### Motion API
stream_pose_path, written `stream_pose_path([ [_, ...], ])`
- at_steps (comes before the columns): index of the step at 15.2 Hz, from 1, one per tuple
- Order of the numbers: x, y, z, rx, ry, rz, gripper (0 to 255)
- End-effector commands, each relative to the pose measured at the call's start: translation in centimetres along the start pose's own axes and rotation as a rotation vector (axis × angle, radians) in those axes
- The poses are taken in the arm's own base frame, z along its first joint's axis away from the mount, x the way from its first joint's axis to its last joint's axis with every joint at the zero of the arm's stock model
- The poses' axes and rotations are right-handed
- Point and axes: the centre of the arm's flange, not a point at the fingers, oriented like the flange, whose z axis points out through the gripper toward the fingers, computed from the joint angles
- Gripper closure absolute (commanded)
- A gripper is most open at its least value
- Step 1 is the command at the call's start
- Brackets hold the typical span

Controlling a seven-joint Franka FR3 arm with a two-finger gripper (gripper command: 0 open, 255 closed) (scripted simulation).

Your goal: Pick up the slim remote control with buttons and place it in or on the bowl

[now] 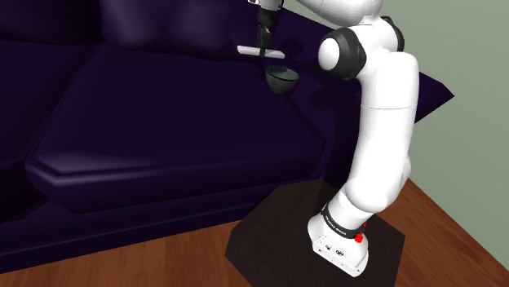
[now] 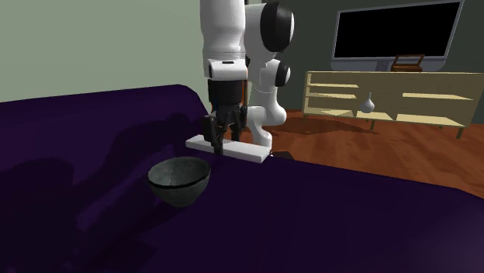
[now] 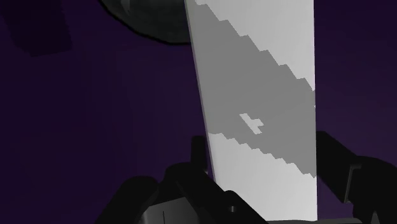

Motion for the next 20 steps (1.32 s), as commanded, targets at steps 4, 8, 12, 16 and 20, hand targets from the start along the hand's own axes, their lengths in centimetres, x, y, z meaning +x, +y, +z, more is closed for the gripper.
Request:
stream_pose_path([
  [4,-6.3,1.6,0.2,0.000,0.000,-0.001,255],
  [8,-11.4,2.9,0.2,0.000,0.000,-0.001,255],
  [12,-14.0,3.6,1.3,0.000,0.000,-0.001,255],
  [16,-14.0,3.7,3.4,0.000,0.000,-0.001,255],
  [20,-13.9,3.7,5.5,0.000,0.000,-0.001,255],
])
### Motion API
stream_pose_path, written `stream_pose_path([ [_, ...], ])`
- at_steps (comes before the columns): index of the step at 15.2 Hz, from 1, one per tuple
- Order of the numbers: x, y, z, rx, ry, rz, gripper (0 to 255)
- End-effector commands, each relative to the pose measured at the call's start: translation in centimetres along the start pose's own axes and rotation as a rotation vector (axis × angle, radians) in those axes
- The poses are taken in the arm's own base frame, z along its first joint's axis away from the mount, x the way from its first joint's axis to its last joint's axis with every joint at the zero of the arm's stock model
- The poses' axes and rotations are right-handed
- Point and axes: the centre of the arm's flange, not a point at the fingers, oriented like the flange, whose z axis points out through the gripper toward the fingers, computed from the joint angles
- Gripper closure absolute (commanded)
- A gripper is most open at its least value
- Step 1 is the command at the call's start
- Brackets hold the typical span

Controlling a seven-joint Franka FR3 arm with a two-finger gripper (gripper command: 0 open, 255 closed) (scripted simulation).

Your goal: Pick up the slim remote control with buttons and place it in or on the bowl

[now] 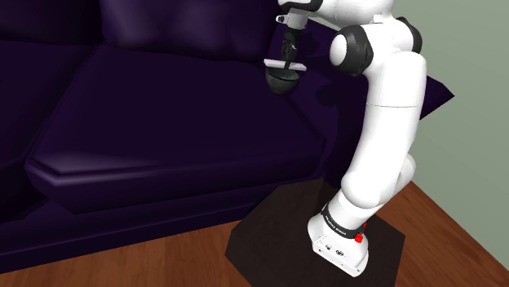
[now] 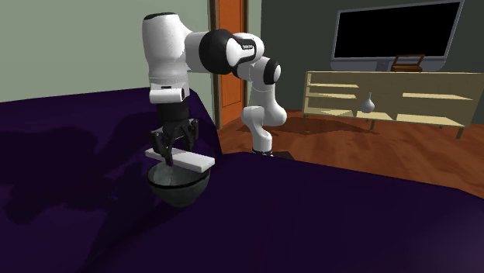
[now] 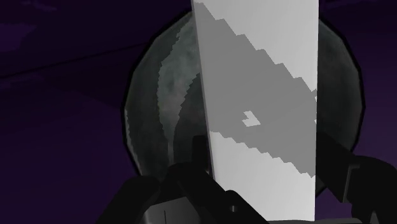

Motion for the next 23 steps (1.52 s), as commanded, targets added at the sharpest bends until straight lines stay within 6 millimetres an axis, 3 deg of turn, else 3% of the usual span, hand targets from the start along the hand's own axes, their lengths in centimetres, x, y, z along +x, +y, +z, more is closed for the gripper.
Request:
stream_pose_path([
  [1,0.1,0.0,1.1,-0.001,0.000,0.000,255],
  [3,0.1,0.0,2.3,-0.001,0.000,0.000,255],
  [11,0.1,0.0,2.3,-0.001,0.000,0.000,255],
  [12,0.1,0.0,2.3,-0.001,0.000,0.000,0],
  [17,0.1,0.0,2.3,-0.001,0.000,0.000,0],
  [21,0.1,0.0,-2.7,-0.001,0.000,0.000,0],
  [23,0.1,0.0,-2.7,-0.001,0.000,0.000,0],
])
